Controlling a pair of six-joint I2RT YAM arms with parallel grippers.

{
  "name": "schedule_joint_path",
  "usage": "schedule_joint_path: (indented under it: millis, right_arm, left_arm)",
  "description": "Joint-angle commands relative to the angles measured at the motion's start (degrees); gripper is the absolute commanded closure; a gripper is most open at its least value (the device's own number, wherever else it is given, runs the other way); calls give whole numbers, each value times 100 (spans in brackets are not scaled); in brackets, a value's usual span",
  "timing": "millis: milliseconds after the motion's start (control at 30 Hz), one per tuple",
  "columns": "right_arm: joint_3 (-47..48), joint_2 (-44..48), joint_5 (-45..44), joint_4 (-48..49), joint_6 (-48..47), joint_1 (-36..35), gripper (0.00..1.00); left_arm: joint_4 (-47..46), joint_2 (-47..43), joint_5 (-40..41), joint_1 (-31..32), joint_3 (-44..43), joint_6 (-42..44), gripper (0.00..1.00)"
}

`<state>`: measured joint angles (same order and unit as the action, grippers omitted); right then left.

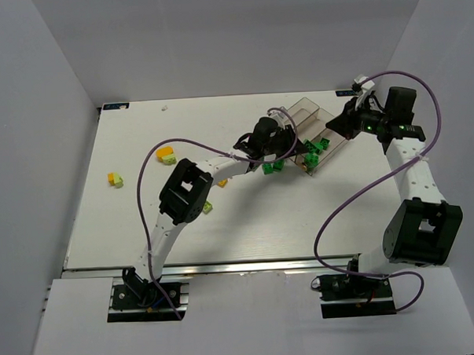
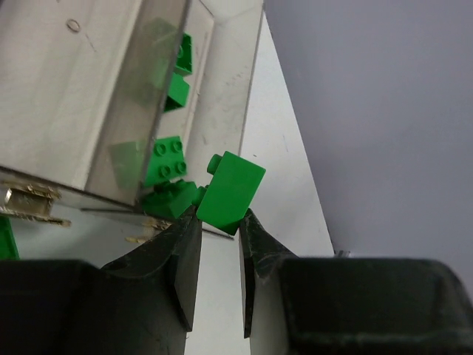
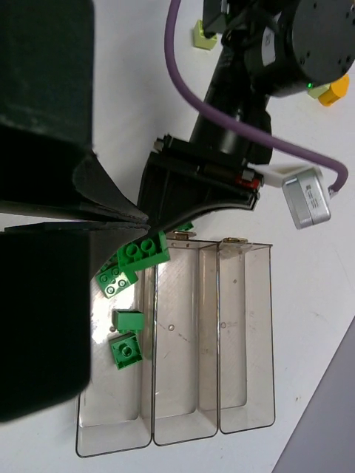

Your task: Sort the legos into containers by color

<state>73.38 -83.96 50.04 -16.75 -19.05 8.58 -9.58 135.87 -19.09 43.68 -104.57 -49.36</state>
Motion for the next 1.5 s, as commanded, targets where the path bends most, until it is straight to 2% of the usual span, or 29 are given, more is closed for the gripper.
schedule_joint_path:
  millis: [0,300,400,433,533,667,1033,1133,1233,1267,1300,1333,1367,1400,1467]
  right_arm:
    - [115,152,172,93,138,65,95]
    - [36,91,252,111,147,83,94]
    - [18,73,252,128,138,83,94]
    - [9,82,252,137,147,83,93]
    - [18,73,243,137,138,91,92]
    - [18,82,234,120,130,83,91]
    - [44,64,400,41,7,83,87]
    - [132,47,593,-161,-274,83,81]
    - [237,12,848,-512,-660,83,69]
    - [273,3,962,-635,-975,83,62]
    - [282,-32,1216,-862,-1152,74,54]
    - [299,-58,1332,-1030,-1380,74,54]
    - [325,-85,1428,-1232,-1643,48,46]
    - [387,-181,1543,-1721,-2307,-31,41]
    - [501,-322,1526,-2382,-3145,-180,39]
  left_arm:
    - [114,43,265,53,-607,-73,85]
    - [404,299,503,114,-986,-30,82]
    - [475,299,521,132,-986,-21,73]
    - [510,299,538,141,-986,-21,66]
    - [563,299,573,141,-1021,-29,55]
    - [642,317,582,141,-1118,-3,50]
    - [835,-95,810,167,-1153,286,50]
    - [897,-490,968,167,-846,497,51]
    - [810,-1121,1144,158,-92,647,50]
    - [609,-1325,1240,158,198,647,50]
    - [494,-1727,1311,150,801,630,48]
    - [380,-1931,1364,149,1085,630,46]
    - [239,-2124,1416,141,1349,630,44]
    - [229,-2492,1582,132,1813,647,38]
    - [264,-2844,1741,106,2220,674,33]
